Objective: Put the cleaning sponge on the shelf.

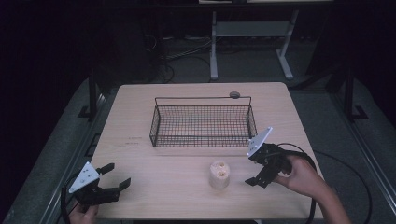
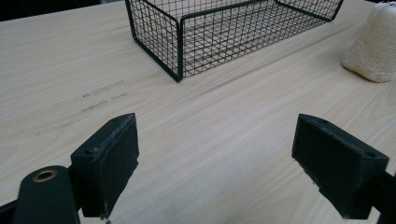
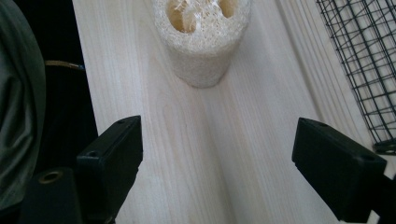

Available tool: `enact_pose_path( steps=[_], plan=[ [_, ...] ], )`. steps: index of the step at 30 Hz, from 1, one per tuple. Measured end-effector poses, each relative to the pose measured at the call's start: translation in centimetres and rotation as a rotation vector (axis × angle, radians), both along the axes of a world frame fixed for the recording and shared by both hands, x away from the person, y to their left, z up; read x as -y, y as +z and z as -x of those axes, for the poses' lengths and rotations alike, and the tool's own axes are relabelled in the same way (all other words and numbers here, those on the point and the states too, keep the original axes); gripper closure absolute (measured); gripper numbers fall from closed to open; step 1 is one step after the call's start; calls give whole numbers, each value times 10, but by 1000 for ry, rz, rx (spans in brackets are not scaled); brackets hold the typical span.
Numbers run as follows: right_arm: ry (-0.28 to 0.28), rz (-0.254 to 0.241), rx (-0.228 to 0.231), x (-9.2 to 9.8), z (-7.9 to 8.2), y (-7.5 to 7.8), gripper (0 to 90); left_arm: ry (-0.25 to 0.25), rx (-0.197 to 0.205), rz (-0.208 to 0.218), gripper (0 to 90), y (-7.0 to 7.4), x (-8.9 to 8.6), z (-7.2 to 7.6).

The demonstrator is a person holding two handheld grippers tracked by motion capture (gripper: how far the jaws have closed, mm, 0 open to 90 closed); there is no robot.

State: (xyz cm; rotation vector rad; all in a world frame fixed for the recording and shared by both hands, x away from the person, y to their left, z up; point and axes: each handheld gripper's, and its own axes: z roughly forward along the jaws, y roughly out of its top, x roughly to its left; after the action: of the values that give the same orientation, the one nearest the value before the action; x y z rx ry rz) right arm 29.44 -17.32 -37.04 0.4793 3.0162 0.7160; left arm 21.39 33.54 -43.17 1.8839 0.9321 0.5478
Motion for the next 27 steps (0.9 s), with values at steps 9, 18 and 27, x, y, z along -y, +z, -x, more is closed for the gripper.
enact_pose_path(
  steps=[9, 18, 27],
  plan=[
    [20, 10, -3, -9, -2, 2, 158, 1, 0, 2, 139, 0, 0, 0],
    [45, 10, -18, -21, -3, 0, 158, -1, 0, 3, 139, 0, 0, 0],
    [72, 17, -32, -37, -6, -3, 158, 0, 3, 3, 140, 1, -1, 0]
  ],
)
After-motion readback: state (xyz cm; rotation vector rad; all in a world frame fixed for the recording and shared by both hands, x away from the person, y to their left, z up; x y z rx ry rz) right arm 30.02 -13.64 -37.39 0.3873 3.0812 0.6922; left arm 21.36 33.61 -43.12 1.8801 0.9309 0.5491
